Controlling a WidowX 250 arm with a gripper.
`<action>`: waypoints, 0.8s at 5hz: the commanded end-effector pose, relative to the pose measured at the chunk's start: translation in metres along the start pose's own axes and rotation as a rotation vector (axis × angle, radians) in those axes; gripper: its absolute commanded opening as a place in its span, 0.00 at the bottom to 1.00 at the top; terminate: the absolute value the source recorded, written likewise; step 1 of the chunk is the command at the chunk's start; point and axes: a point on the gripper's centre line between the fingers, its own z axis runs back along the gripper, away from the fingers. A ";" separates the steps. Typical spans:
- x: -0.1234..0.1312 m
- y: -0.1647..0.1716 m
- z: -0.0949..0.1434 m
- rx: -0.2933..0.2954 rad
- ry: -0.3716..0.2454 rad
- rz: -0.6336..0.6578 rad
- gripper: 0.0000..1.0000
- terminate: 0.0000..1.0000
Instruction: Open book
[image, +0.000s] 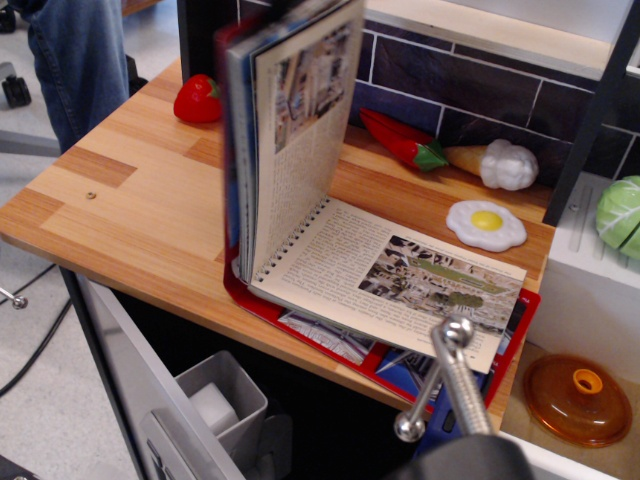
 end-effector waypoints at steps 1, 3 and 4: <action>0.024 0.087 -0.012 0.074 0.038 -0.005 1.00 0.00; 0.055 0.138 -0.035 0.149 -0.008 0.029 1.00 0.00; 0.063 0.157 -0.056 0.206 -0.063 0.040 1.00 0.00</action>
